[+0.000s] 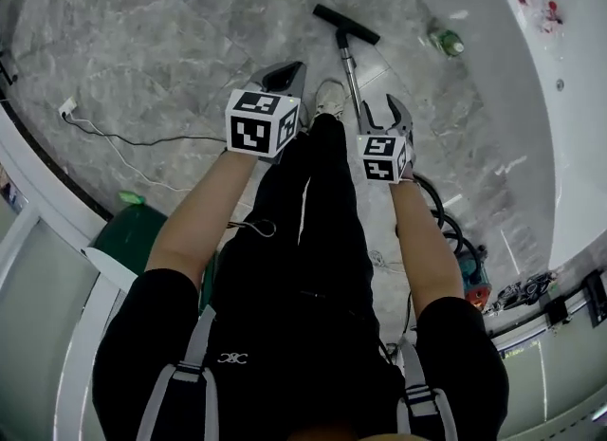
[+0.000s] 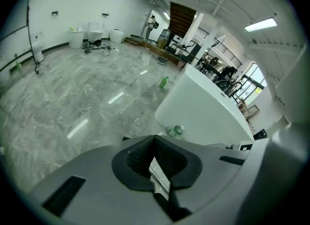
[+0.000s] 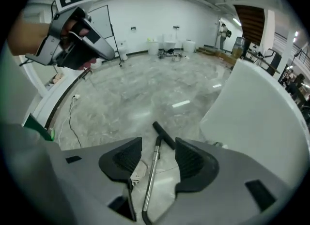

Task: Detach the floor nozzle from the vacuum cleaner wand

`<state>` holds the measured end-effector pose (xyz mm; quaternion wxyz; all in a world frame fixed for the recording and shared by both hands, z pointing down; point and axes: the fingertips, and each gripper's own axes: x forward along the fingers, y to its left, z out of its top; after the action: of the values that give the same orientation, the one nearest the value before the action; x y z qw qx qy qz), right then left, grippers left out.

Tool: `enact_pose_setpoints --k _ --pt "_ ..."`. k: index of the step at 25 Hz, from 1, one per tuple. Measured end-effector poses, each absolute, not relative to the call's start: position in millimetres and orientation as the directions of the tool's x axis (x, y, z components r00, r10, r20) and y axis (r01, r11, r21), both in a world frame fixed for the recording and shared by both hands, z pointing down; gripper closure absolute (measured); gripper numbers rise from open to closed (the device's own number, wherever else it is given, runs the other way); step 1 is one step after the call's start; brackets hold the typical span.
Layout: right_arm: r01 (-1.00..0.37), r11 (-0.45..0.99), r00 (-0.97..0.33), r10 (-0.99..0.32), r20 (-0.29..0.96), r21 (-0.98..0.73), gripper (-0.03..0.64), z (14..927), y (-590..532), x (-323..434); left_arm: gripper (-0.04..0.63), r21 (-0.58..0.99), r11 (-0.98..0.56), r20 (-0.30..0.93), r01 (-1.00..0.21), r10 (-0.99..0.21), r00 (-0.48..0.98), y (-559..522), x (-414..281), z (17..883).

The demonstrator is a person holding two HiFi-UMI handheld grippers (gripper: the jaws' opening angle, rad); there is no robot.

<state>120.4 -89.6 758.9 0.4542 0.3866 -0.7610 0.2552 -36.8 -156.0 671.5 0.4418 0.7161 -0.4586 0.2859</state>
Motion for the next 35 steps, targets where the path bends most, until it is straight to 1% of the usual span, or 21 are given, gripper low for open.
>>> enact_pose_setpoints --k 3,7,11,15,18,21,24,25,26,29,32,33,34,35 --pt "-0.818 0.568 -0.29 -0.271 0.918 -0.091 0.413 851 -86 119 0.595 0.367 -0.159 0.828 -0.917 -0.394 0.4 -163 -38 737" --pt "-0.775 0.613 -0.285 -0.12 0.951 -0.155 0.413 975 -70 116 0.595 0.37 -0.15 0.846 -0.917 -0.355 0.399 -151 -35 811" --pt "-0.789 0.581 -0.249 -0.008 0.968 -0.199 0.413 1084 -50 116 0.595 0.368 -0.147 0.862 -0.918 -0.316 0.396 -123 -41 877" --pt "-0.82 0.531 -0.219 0.05 0.974 -0.212 0.413 1165 -35 114 0.595 0.386 -0.115 0.872 -0.915 -0.279 0.403 -101 -50 930" --pt "-0.842 0.502 -0.206 0.04 0.978 -0.198 0.413 1205 -36 110 0.595 0.408 -0.091 0.87 -0.908 -0.263 0.417 -92 -56 959" --pt "-0.868 0.457 -0.196 0.042 0.98 -0.193 0.414 1229 -34 110 0.595 0.414 -0.089 0.871 -0.906 -0.252 0.422 -85 -62 978" --pt "-0.864 0.468 -0.164 0.083 0.983 -0.184 0.414 1249 -26 112 0.595 0.416 -0.076 0.873 -0.906 -0.246 0.421 -84 -69 987" --pt "-0.862 0.471 -0.159 0.105 0.982 -0.189 0.437 1253 -22 112 0.595 0.416 -0.078 0.874 -0.906 -0.241 0.422 -82 -71 988" --pt "-0.863 0.464 -0.161 0.123 0.979 -0.2 0.442 1253 -19 112 0.595 0.419 -0.085 0.874 -0.904 -0.234 0.427 -81 -72 988" --pt "-0.86 0.452 -0.193 0.137 0.972 -0.234 0.449 1236 -19 111 0.594 0.461 -0.102 0.854 -0.882 -0.22 0.472 -79 -68 985" --pt "-0.834 0.487 -0.243 0.098 0.965 -0.259 0.449 1193 -19 103 0.593 0.499 -0.1 0.833 -0.861 -0.218 0.508 -76 -60 973" --pt "-0.821 0.504 -0.267 0.075 0.961 -0.268 0.449 1175 -19 99 0.58 0.503 -0.098 0.83 -0.859 -0.221 0.511 -76 -58 969" --pt "-0.808 0.521 -0.289 0.057 0.956 -0.276 0.449 1157 -19 96 0.527 0.51 -0.09 0.826 -0.856 -0.226 0.516 -77 -55 964" --pt "-0.795 0.535 -0.311 0.045 0.949 -0.286 0.449 1139 -17 93 0.445 0.523 -0.076 0.819 -0.849 -0.233 0.525 -79 -52 960"
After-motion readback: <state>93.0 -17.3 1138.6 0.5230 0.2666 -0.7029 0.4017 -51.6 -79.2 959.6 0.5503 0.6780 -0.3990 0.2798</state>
